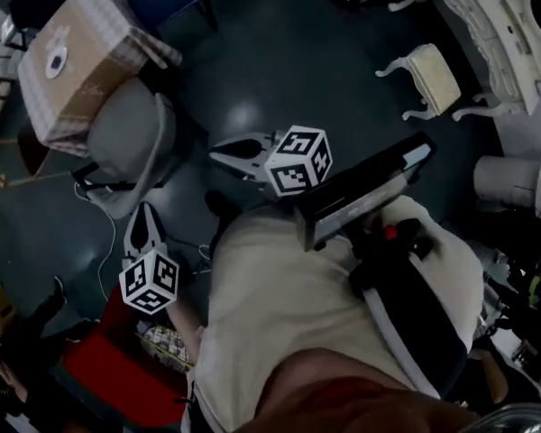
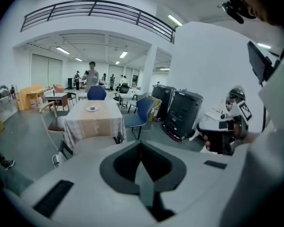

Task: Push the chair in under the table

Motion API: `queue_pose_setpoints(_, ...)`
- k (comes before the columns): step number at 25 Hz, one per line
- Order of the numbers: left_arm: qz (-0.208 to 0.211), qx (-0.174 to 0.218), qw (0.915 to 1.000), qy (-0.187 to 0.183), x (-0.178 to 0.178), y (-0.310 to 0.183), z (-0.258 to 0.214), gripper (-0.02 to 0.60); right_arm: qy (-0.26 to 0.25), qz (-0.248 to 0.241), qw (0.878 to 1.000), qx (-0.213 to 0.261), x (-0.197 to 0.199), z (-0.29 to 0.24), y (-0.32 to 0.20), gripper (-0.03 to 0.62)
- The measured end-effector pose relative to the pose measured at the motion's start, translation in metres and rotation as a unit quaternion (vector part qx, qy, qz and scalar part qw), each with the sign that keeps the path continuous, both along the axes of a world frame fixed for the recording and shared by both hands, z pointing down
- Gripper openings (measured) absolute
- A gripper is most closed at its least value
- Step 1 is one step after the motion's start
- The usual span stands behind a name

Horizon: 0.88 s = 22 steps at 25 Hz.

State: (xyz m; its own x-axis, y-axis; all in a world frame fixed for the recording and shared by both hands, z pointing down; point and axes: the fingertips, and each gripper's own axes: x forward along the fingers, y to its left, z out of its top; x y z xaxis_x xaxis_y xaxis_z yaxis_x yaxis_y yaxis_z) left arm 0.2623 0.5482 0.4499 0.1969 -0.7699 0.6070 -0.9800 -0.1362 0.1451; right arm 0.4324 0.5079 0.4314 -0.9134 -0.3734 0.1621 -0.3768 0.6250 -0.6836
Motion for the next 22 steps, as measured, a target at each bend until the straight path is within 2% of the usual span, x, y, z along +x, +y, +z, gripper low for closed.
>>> queue_pose_setpoints(3, 0.029, -0.016, 0.9994, -0.012, 0.007, -0.005, 0.001, 0.009, 0.001, 0.009, 1.0, -0.008, 0.002, -0.005, 0.001, 0.011)
queue_pose_setpoints(6, 0.067, -0.012, 0.9976, -0.008, 0.017, -0.027, -0.004, 0.009, 0.005, 0.03, 0.999, -0.01, 0.005, -0.018, -0.007, 0.011)
queue_pose_setpoints(12, 0.116, -0.006, 0.9929, 0.026, -0.026, -0.04, 0.007, 0.009, 0.036, 0.057, 0.998, -0.001, -0.05, -0.023, -0.004, 0.011)
queue_pose_setpoints(16, 0.143, -0.002, 0.9891, 0.036, -0.043, -0.042, 0.008, 0.009, 0.051, 0.07, 0.996, 0.005, -0.077, -0.031, -0.004, 0.011)
queue_pose_setpoints(20, 0.157, 0.005, 0.9867, 0.04, -0.043, -0.038, -0.01, 0.009, 0.055, 0.061, 0.997, 0.004, -0.091, -0.052, 0.0, 0.011)
queue_pose_setpoints(22, 0.156, 0.004, 0.9868, 0.045, -0.053, -0.039, -0.003, 0.009, 0.062, 0.045, 0.997, 0.001, -0.107, -0.046, -0.002, 0.011)
